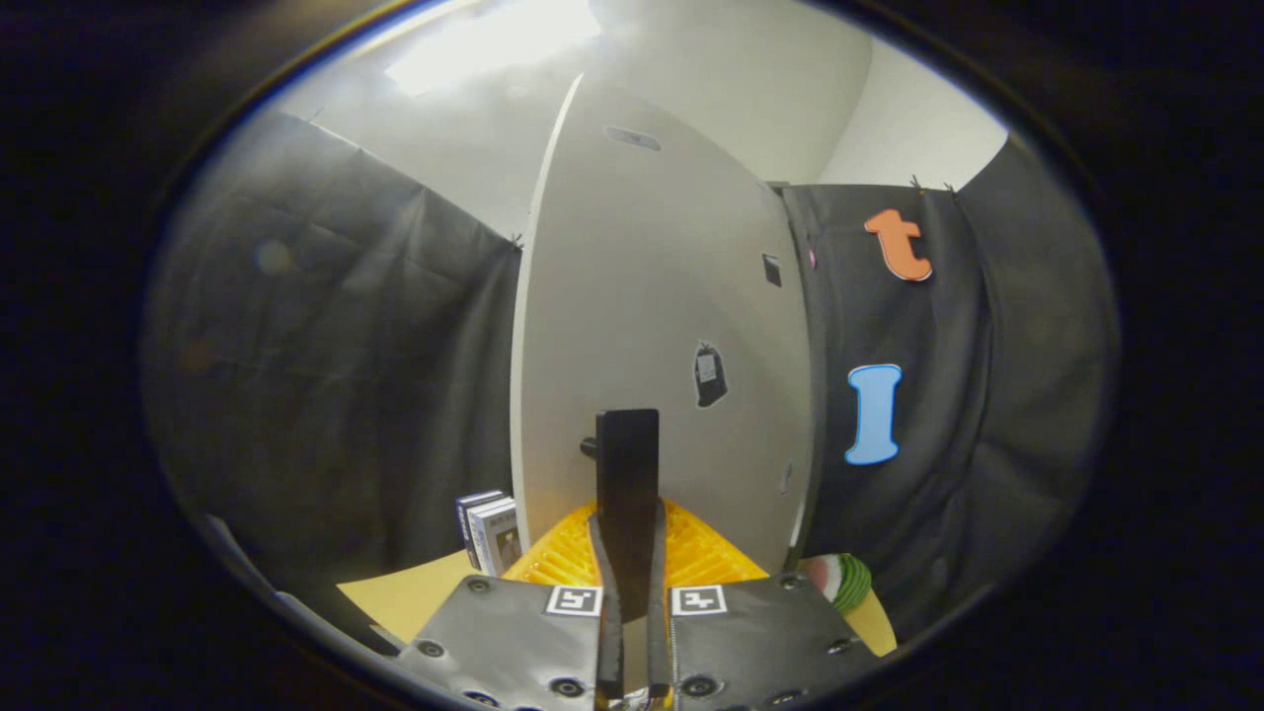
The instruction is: Open the shoe cabinet door, grab the shoes and put them into the shoe cabinet, then close the shoe cabinet door.
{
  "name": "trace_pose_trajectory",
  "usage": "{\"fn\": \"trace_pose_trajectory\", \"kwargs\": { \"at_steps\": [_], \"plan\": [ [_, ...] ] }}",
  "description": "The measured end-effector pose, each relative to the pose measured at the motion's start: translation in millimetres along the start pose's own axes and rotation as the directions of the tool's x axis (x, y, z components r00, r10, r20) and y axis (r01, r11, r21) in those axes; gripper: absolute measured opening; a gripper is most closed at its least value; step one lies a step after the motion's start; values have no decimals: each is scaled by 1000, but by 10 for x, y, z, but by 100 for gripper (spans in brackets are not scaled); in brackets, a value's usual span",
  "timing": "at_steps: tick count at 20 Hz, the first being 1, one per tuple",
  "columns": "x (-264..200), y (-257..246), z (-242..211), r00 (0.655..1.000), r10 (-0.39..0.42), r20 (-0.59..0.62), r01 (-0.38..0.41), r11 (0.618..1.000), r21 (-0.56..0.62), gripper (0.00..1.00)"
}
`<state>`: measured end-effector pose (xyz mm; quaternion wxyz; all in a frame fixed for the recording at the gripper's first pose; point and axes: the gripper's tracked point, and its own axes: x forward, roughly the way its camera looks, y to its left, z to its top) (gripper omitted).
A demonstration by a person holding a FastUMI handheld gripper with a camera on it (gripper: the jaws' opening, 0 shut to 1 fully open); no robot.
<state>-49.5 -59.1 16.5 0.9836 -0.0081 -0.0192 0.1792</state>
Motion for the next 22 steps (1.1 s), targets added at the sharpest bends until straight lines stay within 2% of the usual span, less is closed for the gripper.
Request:
{"fn": "trace_pose_trajectory", "kwargs": {
  "at_steps": [4,10,17,18,20,22],
  "plan": [
    [-151,-221,17,999,-48,5,48,999,-1,11],
    [-390,-747,37,986,-166,1,166,985,38,9],
    [-760,-1511,82,943,-333,-3,332,942,45,6],
    [-802,-1592,85,936,-351,-3,351,935,48,2],
    [-888,-1725,72,925,-381,-9,380,923,53,2],
    [-940,-1719,76,927,-374,-6,374,926,55,2]
  ]
}}
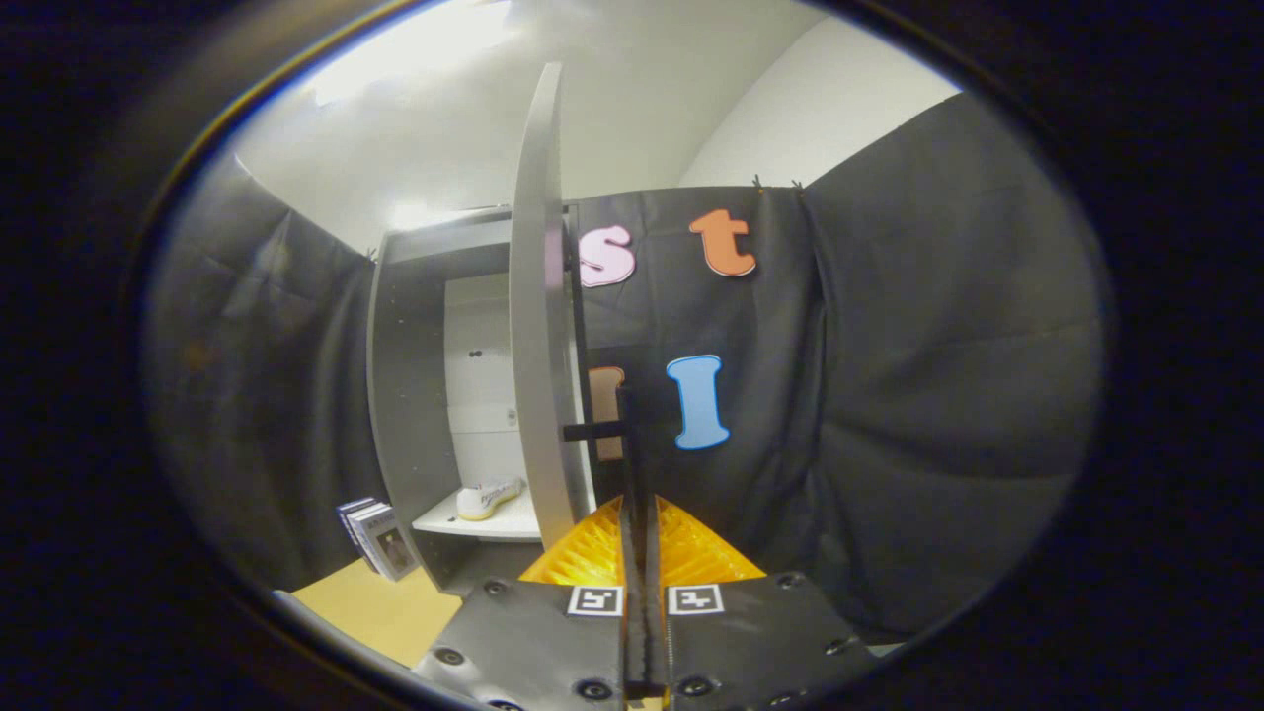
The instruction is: Open the shoe cabinet door, grab the shoes and put them into the shoe cabinet, then close the shoe cabinet door.
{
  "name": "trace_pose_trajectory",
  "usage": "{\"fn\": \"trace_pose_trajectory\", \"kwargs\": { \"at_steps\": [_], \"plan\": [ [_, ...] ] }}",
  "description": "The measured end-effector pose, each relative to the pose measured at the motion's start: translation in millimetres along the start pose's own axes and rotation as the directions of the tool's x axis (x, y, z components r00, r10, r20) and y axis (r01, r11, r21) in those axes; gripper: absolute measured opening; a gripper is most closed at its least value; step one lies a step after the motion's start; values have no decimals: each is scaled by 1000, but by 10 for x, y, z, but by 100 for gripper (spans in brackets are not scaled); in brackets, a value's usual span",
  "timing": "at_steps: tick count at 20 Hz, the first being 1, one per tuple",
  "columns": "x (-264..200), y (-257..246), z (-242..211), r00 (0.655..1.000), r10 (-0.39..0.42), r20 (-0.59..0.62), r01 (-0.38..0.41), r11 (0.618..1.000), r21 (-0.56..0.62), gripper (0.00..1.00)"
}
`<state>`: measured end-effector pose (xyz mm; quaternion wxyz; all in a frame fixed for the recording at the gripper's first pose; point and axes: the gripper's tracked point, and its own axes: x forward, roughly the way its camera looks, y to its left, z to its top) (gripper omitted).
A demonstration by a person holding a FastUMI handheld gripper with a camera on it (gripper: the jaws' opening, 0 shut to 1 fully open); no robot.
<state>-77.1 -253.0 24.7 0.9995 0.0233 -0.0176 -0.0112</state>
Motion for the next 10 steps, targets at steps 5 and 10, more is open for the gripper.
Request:
{"fn": "trace_pose_trajectory", "kwargs": {
  "at_steps": [5,10],
  "plan": [
    [-110,55,58,1000,8,12,-8,999,-32,2],
    [-344,193,191,998,31,45,-29,998,-47,2]
  ]
}}
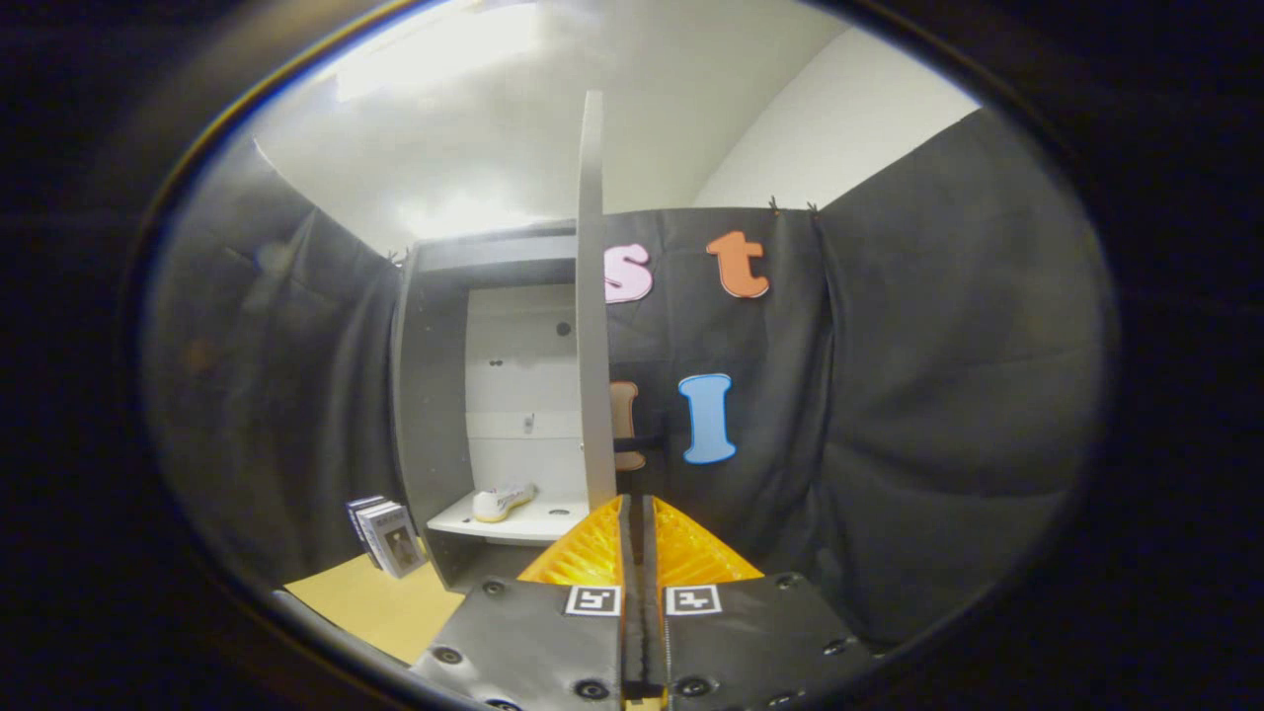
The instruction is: Open the shoe cabinet door, grab the shoes and put them into the shoe cabinet, then close the shoe cabinet door.
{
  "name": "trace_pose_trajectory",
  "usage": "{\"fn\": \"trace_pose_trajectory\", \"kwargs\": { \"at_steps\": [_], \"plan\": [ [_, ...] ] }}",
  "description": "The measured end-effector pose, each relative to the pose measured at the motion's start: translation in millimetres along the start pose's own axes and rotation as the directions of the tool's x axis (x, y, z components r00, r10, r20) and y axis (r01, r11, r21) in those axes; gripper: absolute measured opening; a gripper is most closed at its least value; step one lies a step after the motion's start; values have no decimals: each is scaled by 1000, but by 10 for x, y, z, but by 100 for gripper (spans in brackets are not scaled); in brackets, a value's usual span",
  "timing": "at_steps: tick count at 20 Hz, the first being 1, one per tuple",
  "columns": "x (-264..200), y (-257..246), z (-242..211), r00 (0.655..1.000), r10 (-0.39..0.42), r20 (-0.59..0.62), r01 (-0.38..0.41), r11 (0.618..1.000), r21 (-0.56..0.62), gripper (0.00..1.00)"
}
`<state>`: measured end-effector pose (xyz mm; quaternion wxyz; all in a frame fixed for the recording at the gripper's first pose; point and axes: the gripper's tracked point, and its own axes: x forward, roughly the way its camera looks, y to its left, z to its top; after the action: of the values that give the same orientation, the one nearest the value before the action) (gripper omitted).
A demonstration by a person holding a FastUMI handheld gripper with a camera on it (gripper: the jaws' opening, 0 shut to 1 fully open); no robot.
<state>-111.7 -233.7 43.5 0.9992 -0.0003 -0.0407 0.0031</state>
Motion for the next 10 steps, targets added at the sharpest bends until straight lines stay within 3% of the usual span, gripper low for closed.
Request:
{"fn": "trace_pose_trajectory", "kwargs": {
  "at_steps": [6,10],
  "plan": [
    [-150,296,-12,999,46,12,-46,999,4,2],
    [-110,553,-348,995,89,-49,-89,996,0,2]
  ]
}}
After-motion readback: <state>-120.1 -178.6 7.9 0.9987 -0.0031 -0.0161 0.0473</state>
